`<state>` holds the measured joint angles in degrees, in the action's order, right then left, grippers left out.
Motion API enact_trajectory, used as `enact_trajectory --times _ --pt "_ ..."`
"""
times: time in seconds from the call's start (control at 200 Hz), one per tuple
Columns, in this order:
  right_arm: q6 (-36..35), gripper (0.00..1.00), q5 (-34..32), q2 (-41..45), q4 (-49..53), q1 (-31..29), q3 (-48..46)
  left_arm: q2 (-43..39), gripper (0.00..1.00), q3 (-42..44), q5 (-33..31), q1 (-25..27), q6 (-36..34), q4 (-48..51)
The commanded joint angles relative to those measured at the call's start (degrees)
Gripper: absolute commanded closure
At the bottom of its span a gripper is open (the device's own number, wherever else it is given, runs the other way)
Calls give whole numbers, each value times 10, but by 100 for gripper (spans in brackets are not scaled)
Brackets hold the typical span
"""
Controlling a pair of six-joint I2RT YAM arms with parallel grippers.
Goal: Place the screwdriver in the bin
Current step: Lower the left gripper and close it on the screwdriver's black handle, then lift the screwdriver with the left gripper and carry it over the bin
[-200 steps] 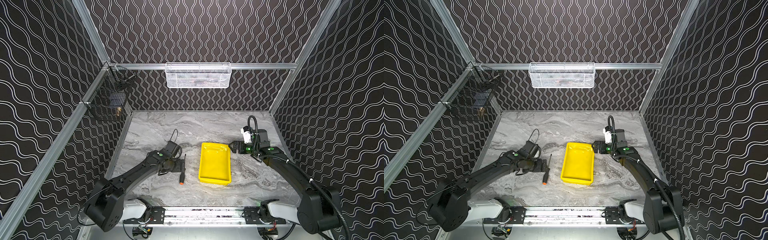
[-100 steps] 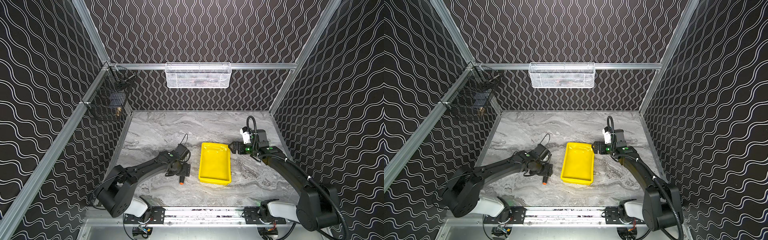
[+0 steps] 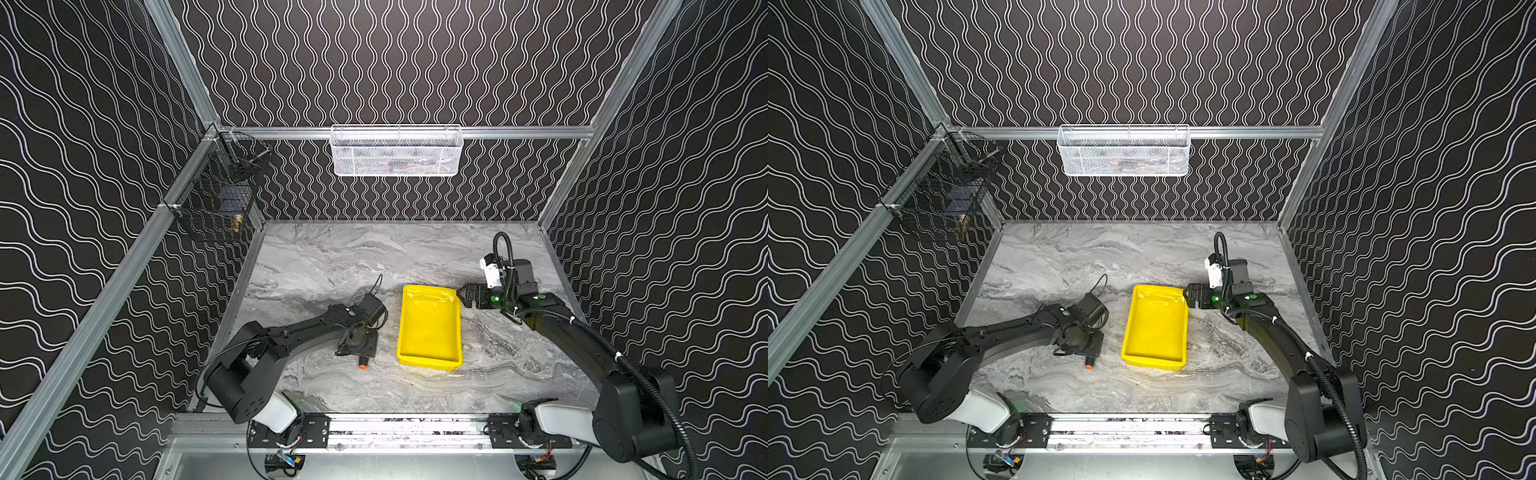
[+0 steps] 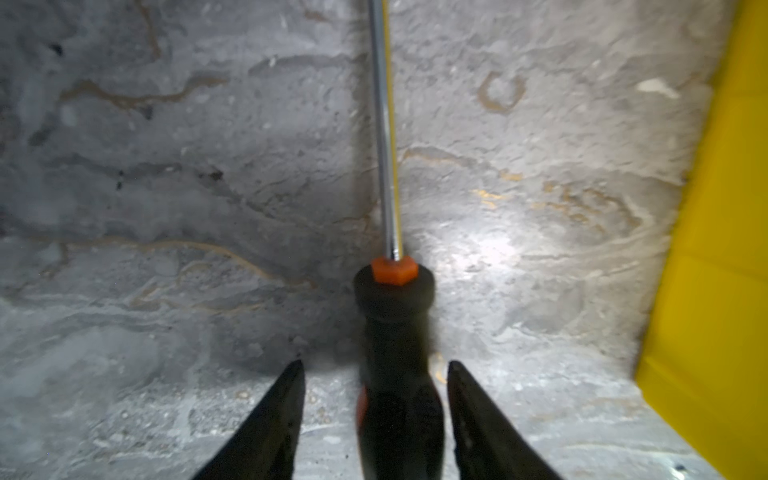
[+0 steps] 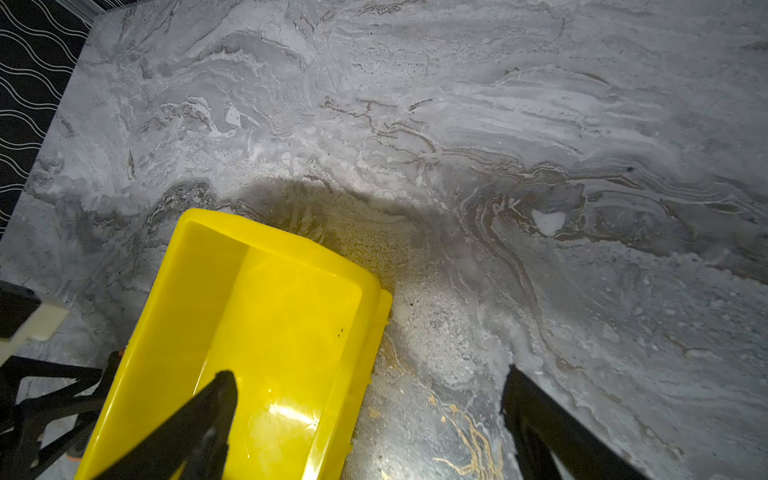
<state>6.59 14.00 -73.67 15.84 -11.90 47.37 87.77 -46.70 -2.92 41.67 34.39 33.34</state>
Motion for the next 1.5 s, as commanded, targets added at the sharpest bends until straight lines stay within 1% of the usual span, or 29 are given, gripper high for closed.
enact_trajectory --times 0.0,0.2,0.315,0.37,0.541,0.581,0.701,0.741,0.841,0.941,1.492 --pt "-4 1 1 4 -10 0 -2 2 46 11 -13 1 13 -17" --pt "-4 1 4 5 -11 0 -3 11 47 19 -18 2 13 -23" --pt "-4 1 8 2 -10 0 -1 17 46 20 -16 2 11 -29" --pt "-5 1 9 2 -8 -1 1 18 47 23 -13 3 11 -35" --pt "-3 1 6 7 -12 -1 -4 26 59 23 -14 3 11 -39" --pt "-5 1 7 6 -8 0 -2 26 60 24 -13 3 11 -41" --pt "-3 1 3 9 -15 -1 -5 21 73 21 -15 3 9 -41" --pt "-3 1 5 8 -15 0 -5 19 75 18 -16 3 9 -38" --pt "-4 1 5 6 -7 -1 -2 10 83 14 -17 4 8 -33" --pt "-3 1 4 8 -13 0 -4 3 88 8 -24 3 6 -24" --pt "-4 1 7 12 -7 0 0 -35 89 -32 -46 3 -9 23"
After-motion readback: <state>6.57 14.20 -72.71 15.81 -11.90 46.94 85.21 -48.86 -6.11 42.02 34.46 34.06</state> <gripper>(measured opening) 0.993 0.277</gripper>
